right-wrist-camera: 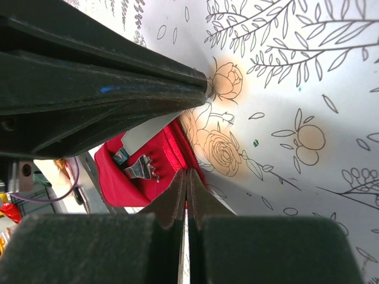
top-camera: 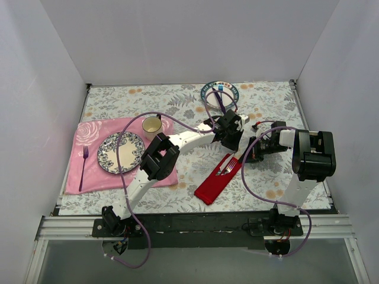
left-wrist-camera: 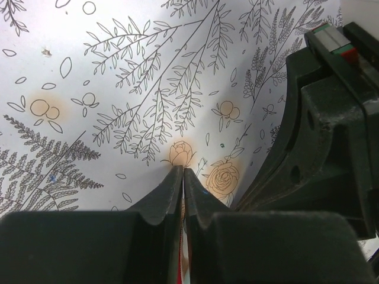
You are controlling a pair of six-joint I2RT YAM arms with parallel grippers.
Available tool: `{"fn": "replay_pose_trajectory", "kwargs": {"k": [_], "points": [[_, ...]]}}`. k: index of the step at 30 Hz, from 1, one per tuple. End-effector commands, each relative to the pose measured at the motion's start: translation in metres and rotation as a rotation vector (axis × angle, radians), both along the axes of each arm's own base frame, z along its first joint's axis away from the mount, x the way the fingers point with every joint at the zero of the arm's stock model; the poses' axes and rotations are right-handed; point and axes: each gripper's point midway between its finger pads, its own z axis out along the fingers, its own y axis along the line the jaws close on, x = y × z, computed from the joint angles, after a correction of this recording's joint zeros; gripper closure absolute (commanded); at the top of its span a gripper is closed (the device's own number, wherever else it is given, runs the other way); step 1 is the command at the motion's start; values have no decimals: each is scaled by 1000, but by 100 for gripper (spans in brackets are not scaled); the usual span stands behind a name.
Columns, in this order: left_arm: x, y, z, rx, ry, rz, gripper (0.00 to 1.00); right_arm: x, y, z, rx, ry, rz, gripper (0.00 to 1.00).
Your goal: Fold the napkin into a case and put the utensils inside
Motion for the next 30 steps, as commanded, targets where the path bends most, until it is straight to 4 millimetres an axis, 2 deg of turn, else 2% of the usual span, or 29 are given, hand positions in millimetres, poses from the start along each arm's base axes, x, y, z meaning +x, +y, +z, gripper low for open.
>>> {"fn": "replay_pose_trajectory", "kwargs": {"k": [1,30], "points": [[-9,5,17,-1,-3,-29,97,9,1,3,2,-13,6,99],[-21,20,48,-10,5,0,98,9,1,2,-1,-14,5,99]]}}
